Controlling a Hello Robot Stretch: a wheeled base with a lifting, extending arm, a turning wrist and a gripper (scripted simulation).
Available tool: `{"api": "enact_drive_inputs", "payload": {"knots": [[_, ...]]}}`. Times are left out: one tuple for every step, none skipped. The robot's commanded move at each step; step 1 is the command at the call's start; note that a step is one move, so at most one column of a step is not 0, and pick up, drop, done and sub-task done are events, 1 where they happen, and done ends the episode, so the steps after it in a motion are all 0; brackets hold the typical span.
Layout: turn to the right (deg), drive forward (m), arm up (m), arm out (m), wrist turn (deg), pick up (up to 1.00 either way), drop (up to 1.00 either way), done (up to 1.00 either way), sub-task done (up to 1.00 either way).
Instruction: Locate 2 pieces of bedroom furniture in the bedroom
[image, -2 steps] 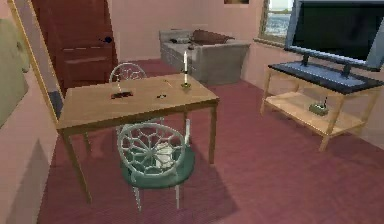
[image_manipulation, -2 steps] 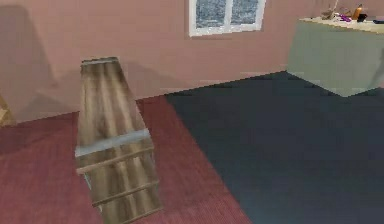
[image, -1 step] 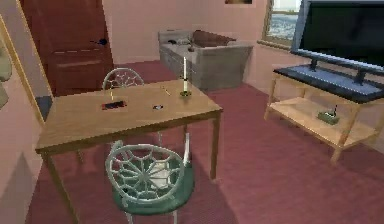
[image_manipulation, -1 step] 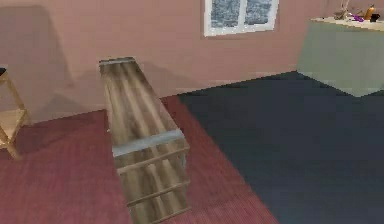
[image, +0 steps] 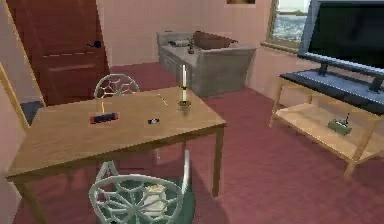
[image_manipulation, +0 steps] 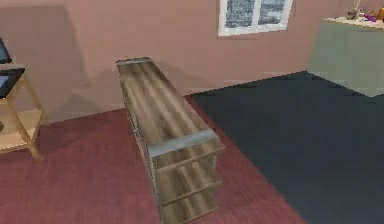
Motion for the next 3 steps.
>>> {"api": "enact_drive_inputs", "payload": {"knots": [[39.0, 0.0, 0.0, 0.0, 0.0, 0.0, 0.0, 0.0, 0.0], [0.0, 0.65, 0.0, 0.0, 0.0, 0.0, 0.0, 0.0, 0.0], [-24.0, 0.0, 0.0, 0.0, 0.0, 0.0, 0.0, 0.0, 0.0]]}}
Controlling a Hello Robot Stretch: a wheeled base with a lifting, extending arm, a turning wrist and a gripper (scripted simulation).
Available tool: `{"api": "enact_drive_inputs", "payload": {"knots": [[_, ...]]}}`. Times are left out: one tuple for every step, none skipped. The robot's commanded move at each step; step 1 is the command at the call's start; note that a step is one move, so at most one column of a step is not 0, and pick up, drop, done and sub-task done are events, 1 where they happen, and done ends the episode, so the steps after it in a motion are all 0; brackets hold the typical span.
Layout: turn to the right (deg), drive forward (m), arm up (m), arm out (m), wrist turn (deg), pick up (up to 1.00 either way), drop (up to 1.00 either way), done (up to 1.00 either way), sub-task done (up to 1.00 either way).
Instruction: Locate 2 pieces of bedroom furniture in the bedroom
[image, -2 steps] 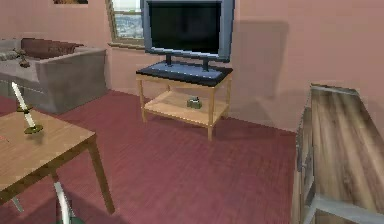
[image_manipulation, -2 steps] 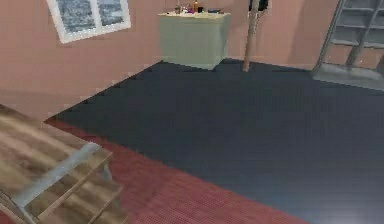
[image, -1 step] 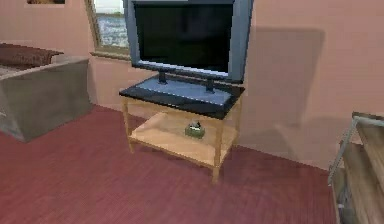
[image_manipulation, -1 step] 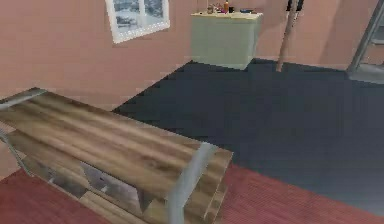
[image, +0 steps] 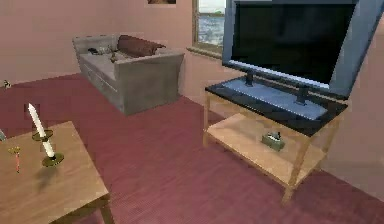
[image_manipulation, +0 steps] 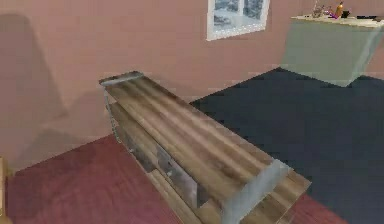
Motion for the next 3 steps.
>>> {"api": "enact_drive_inputs", "payload": {"knots": [[0.0, 0.75, 0.0, 0.0, 0.0, 0.0, 0.0, 0.0, 0.0], [-36.0, 0.0, 0.0, 0.0, 0.0, 0.0, 0.0, 0.0, 0.0], [-3.0, 0.0, 0.0, 0.0, 0.0, 0.0, 0.0, 0.0, 0.0]]}}
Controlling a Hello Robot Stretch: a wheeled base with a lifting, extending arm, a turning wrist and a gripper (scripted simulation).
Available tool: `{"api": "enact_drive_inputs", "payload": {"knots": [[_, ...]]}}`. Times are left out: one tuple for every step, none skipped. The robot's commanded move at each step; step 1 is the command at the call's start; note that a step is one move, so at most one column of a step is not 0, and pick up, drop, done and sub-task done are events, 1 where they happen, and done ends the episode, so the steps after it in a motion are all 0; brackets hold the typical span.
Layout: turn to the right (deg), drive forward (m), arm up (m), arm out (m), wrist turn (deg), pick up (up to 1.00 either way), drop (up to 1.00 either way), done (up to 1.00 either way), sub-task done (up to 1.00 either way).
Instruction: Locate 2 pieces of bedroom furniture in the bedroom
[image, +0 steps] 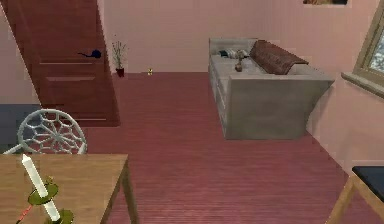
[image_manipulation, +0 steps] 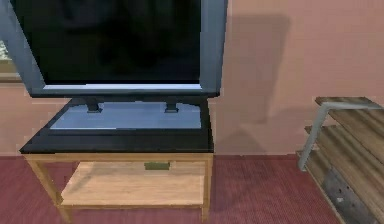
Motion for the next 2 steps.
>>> {"api": "enact_drive_inputs", "payload": {"knots": [[0.0, 1.0, 0.0, 0.0, 0.0, 0.0, 0.0, 0.0, 0.0], [-45.0, 0.0, 0.0, 0.0, 0.0, 0.0, 0.0, 0.0, 0.0]]}}
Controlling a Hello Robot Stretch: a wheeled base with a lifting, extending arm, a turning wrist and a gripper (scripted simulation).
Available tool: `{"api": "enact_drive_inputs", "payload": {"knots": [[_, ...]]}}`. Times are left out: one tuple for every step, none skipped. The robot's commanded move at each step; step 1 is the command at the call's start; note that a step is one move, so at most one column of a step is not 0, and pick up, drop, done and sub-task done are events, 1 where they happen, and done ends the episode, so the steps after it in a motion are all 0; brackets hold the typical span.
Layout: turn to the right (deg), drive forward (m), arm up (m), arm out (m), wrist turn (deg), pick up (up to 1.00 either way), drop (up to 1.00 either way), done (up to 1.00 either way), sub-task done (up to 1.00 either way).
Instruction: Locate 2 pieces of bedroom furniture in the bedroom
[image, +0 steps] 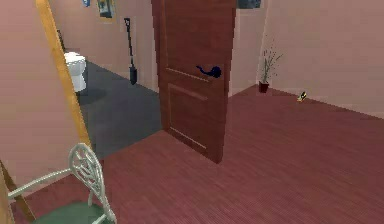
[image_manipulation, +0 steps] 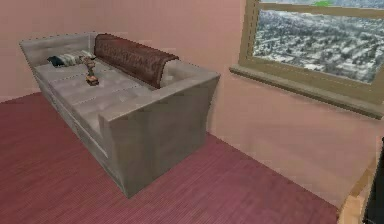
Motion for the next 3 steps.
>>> {"api": "enact_drive_inputs", "payload": {"knots": [[-6.0, 0.0, 0.0, 0.0, 0.0, 0.0, 0.0, 0.0, 0.0], [0.0, 0.75, 0.0, 0.0, 0.0, 0.0, 0.0, 0.0, 0.0], [-18.0, 0.0, 0.0, 0.0, 0.0, 0.0, 0.0, 0.0, 0.0]]}}
